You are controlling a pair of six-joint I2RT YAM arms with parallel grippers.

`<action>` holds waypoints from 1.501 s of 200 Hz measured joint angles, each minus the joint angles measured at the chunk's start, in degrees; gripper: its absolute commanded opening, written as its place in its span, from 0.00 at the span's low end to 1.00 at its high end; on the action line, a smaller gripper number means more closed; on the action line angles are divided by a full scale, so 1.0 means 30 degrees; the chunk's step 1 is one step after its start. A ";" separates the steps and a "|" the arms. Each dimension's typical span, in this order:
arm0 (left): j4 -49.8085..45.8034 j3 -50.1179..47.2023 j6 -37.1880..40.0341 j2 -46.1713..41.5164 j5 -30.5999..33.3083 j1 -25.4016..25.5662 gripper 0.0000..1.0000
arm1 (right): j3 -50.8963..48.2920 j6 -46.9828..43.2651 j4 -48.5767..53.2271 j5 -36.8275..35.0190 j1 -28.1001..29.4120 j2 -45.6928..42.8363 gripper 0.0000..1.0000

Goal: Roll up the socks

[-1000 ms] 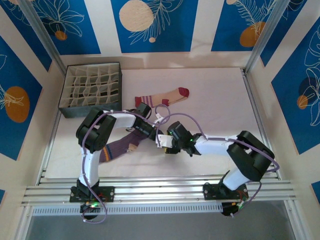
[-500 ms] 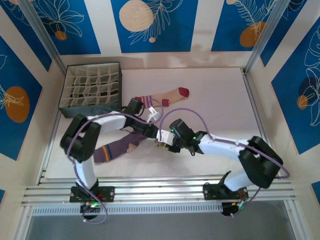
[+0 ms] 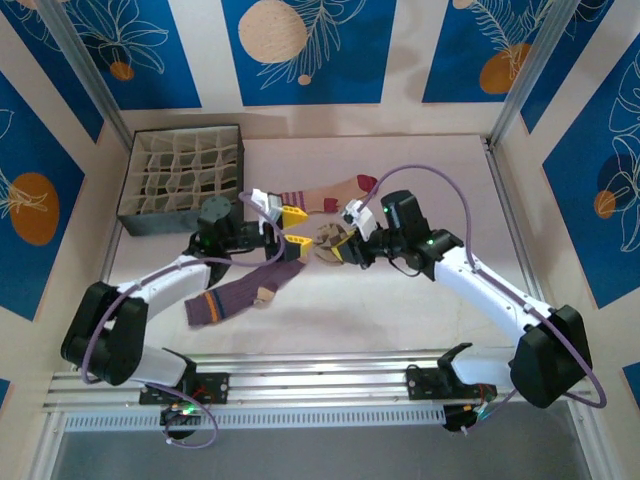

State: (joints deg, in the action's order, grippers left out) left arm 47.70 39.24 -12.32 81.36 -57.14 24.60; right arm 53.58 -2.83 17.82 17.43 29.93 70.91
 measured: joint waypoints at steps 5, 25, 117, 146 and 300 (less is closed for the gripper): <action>0.1042 -0.0182 -0.0605 0.0248 -0.0211 0.0007 0.73 | 0.0240 0.0240 0.0022 0.0568 -0.0131 0.0000 0.00; 0.4656 -0.0321 -0.2521 0.1319 -0.0831 0.0029 0.75 | 0.0991 0.1173 0.0015 0.2696 -0.0444 0.0000 0.00; 0.9857 0.0386 -0.5792 0.2499 -0.3672 0.0648 0.72 | 0.2113 0.3126 -0.0036 0.9391 -0.0605 0.0466 0.00; 1.0193 0.1086 -0.6273 0.2492 -0.4809 0.0648 0.64 | 0.3271 0.3104 0.0685 1.1249 -0.0328 0.1319 0.00; 0.7468 0.2229 -0.7315 0.1319 -0.5005 -0.4029 0.00 | 0.5632 0.3490 0.2579 0.5807 -0.0189 0.1712 0.69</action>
State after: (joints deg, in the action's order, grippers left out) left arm 70.11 45.93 -34.26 85.32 -72.16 12.51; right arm 70.48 7.64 25.56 34.85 29.36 76.05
